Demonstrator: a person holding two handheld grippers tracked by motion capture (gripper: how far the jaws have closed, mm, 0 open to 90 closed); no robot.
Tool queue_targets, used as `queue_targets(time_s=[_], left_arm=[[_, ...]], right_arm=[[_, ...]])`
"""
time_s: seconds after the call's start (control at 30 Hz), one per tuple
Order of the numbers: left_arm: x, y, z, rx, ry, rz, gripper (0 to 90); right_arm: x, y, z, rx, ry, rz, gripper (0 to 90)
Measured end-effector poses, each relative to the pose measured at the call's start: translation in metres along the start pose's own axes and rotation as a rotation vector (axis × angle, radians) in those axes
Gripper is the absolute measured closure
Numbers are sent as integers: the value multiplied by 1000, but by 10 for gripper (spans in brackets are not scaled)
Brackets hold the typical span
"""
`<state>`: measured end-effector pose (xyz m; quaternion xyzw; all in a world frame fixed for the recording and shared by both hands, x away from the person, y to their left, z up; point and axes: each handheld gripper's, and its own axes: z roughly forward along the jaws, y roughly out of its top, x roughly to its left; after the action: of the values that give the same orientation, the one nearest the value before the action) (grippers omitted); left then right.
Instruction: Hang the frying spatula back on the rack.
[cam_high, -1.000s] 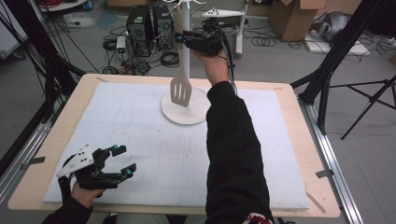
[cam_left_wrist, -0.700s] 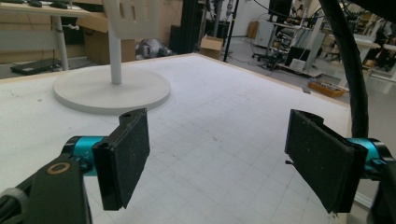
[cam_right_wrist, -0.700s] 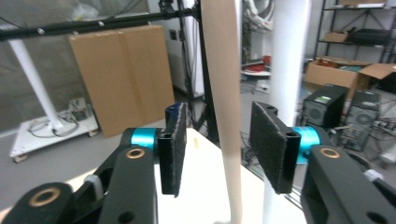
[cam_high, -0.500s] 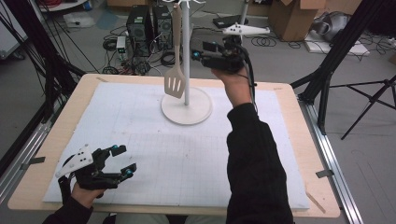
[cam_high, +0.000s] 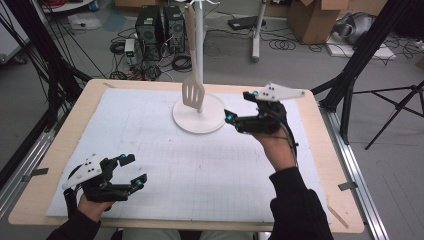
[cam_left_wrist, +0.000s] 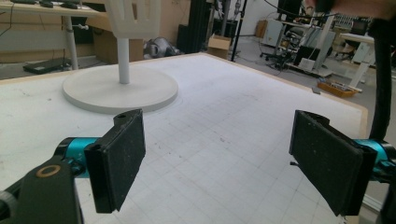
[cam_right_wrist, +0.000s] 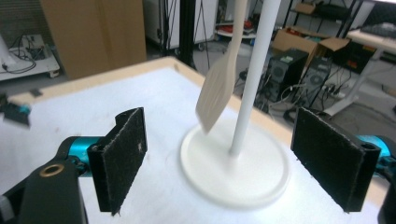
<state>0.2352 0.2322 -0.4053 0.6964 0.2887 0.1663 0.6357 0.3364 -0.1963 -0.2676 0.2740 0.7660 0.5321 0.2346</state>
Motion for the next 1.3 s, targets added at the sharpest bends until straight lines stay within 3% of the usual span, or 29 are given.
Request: queue_targets(time_s=[0.07, 0.1, 0.13, 0.2, 0.23, 0.33, 0.43, 0.6, 0.77, 0.93, 1.3], left_arm=[[1, 0, 0, -1, 2, -1, 188], [2, 0, 0, -3, 0, -2, 192], [3, 0, 0, -6, 6, 1, 192], [3, 0, 0, -14, 9, 1, 190], [4, 0, 0, -14, 12, 3, 190], [5, -2, 2, -10, 13, 4, 189], [5, -3, 3, -4, 17, 5, 189], [6, -2, 3, -16, 25, -7, 191], [5, -2, -1, -22, 30, -4, 193], [4, -2, -1, -18, 29, -1, 193], [-1, -4, 3, -14, 13, -9, 195]], right_arm=[[5, -20, -7, 20, -12, 4, 164], [9, -39, -13, 26, -17, 1, 163], [9, -39, -13, 26, -17, 1, 163], [17, -65, -22, 32, -29, 0, 159], [17, -65, -22, 32, -29, 0, 159], [23, -93, -31, 35, -46, -15, 158], [30, -123, -43, 12, -62, 30, 158], [34, -137, -49, 25, -65, 27, 158], [37, -141, -55, 2, -50, 39, 158], [39, -145, -54, 14, -63, 49, 158], [35, -146, -58, -11, -97, 67, 158]])
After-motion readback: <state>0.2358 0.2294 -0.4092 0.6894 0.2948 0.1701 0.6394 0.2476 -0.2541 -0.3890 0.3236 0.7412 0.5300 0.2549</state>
